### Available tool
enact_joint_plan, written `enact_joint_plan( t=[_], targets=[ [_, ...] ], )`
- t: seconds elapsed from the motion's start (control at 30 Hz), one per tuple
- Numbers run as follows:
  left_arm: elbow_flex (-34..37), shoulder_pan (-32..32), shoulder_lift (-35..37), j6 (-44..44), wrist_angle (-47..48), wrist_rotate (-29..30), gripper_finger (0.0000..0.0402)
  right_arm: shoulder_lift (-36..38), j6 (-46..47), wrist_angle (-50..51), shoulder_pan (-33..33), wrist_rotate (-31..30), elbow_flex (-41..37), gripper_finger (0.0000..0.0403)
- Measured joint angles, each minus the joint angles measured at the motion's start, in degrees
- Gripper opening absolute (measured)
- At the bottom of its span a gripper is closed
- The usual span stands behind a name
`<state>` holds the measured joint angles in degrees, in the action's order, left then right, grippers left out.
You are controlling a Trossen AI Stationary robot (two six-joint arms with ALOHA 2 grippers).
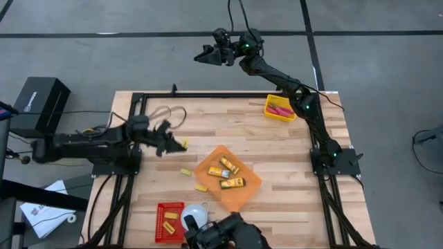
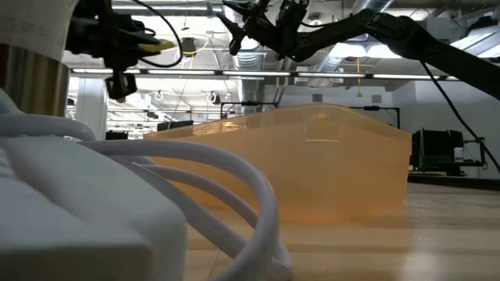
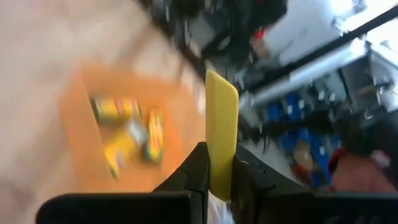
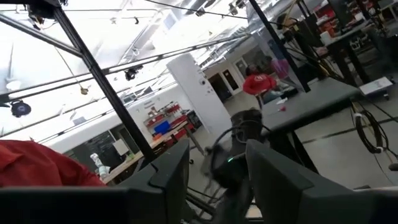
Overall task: Pick & Place School Supplies
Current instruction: Put the yellow eraser into the red bin
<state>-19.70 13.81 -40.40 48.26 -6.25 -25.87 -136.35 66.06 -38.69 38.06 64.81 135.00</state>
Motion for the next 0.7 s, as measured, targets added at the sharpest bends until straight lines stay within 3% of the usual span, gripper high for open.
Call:
enact_joint_plan(
  t=[0.27,0.53,0.7],
  targets=[
    [0.01,-22.45,-0.15,9.83,11.81,12.23,0.0025,-0.02,-0.94,-3.59,-2.19,0.33,0.0,0.0142],
    [-1.61,-41.9,-3.8,22.57,11.65,21.65,0.0025,0.0,-2.5,-4.16,-3.59,0.57,0.0,0.0137],
    [-2.42,-50.69,-10.0,26.68,10.0,22.47,0.0025,0.0,-3.05,-3.82,-5.05,0.56,0.0,0.0138]
  ],
)
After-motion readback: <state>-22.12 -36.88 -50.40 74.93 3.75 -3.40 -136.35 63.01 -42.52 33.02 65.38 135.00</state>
